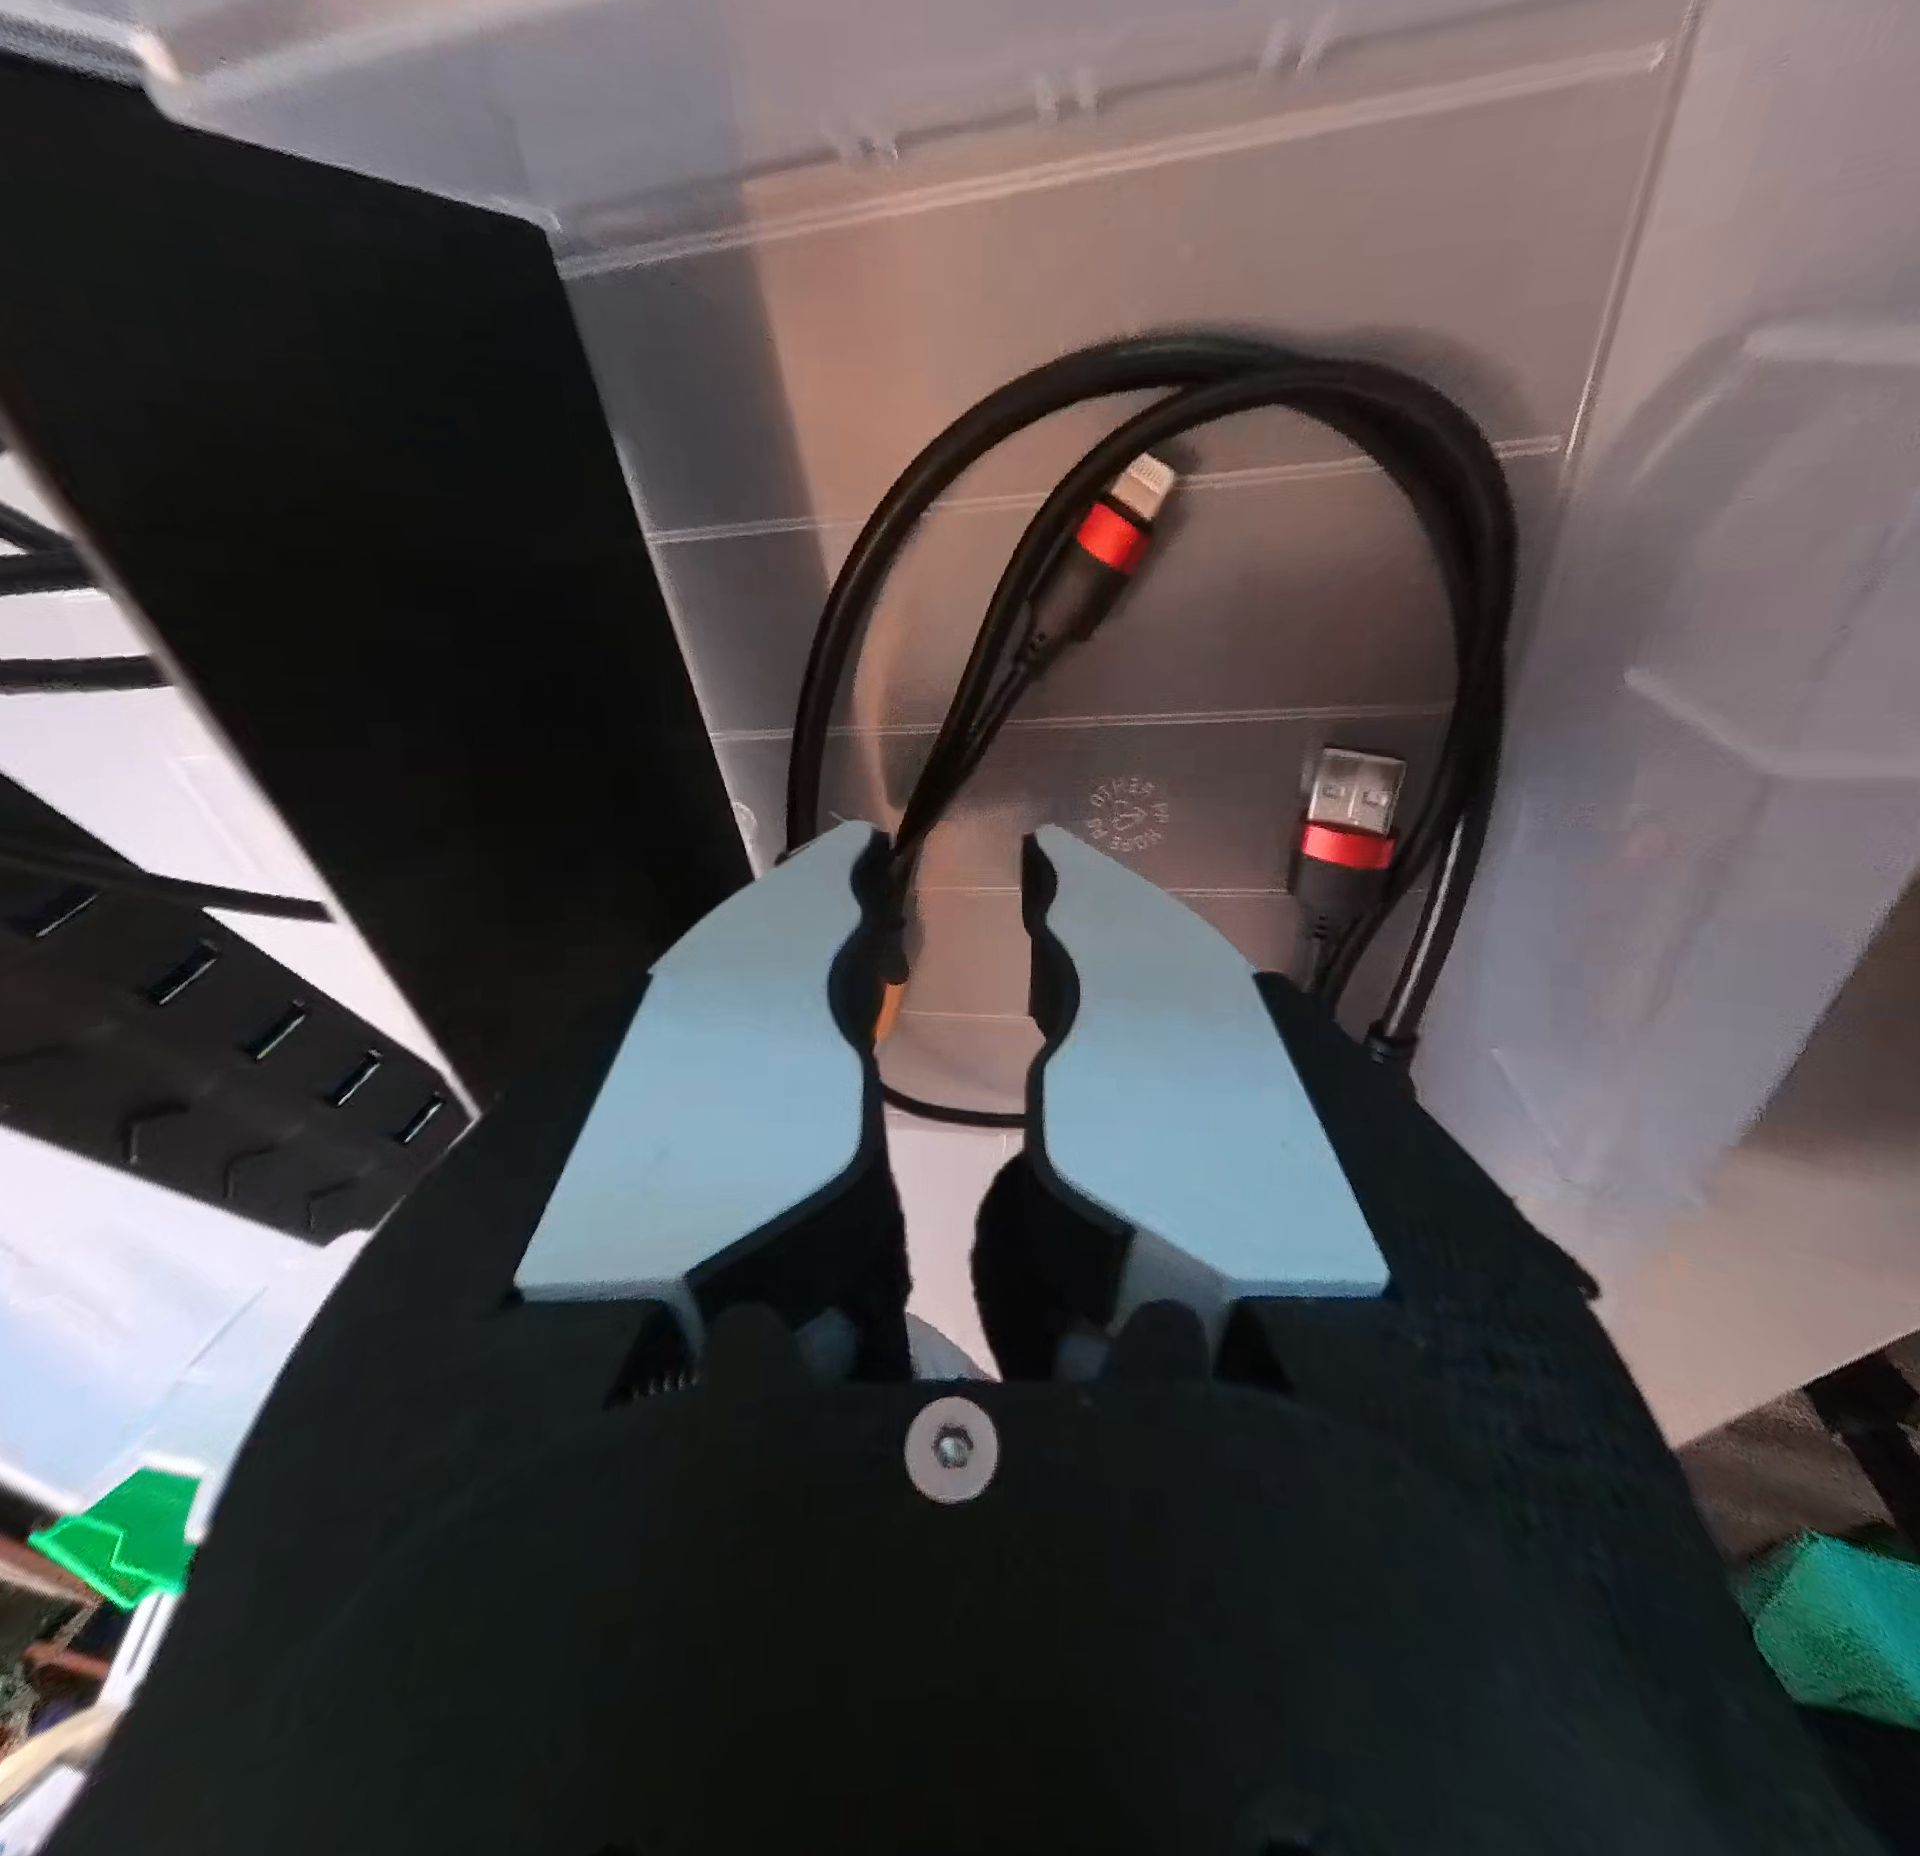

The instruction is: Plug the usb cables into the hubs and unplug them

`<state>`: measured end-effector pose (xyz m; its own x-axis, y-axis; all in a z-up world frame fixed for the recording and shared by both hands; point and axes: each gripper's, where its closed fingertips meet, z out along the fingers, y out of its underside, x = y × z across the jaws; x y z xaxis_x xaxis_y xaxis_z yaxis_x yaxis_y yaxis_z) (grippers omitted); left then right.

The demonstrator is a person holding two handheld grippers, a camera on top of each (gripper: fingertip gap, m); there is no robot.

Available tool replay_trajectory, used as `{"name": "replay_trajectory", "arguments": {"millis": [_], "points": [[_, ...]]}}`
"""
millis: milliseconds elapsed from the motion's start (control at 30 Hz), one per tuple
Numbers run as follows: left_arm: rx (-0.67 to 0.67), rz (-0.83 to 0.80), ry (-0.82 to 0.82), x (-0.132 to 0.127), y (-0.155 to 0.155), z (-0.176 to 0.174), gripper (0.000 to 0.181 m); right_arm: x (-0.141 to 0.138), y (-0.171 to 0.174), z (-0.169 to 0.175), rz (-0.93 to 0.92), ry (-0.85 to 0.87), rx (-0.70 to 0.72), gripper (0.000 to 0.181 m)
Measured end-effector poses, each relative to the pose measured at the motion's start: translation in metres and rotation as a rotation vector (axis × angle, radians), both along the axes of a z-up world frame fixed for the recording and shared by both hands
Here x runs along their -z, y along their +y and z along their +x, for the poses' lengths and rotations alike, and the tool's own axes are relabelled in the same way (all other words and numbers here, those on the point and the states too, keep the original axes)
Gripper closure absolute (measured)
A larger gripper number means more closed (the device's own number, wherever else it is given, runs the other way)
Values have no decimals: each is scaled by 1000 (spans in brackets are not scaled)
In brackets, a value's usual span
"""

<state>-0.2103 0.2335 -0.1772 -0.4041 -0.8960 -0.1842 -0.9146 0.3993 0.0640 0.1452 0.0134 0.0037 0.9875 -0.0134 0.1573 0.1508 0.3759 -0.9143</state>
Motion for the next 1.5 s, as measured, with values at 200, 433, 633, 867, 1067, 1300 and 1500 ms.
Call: {"name": "replay_trajectory", "arguments": {"millis": [200, 433, 633, 867, 1067, 1300, 1500], "points": [[-38, 44, -30, -13, 5, -8, 176, 0, 0, 0, -1, 10, -7, 52], [-168, 169, -291, -87, 16, -6, 178, 1, 0, -3, -11, 2, -21, 53], [-249, 440, -667, -204, 16, 11, 178, 3, 2, -6, -25, 4, -41, 54], [12, 576, -1286, -325, -53, 86, 179, 10, 3, -23, -74, -42, -141, 73], [274, 238, -1596, -323, -121, 169, 179, 13, -3, -55, -94, 74, -458, 77], [87, 11, -1866, -261, -123, 237, 178, 29, -16, -100, -255, 162, -824, 82], [-162, 93, -1966, -215, -99, 249, 178, 81, 9, -109, -495, 27, -683, 90]]}}
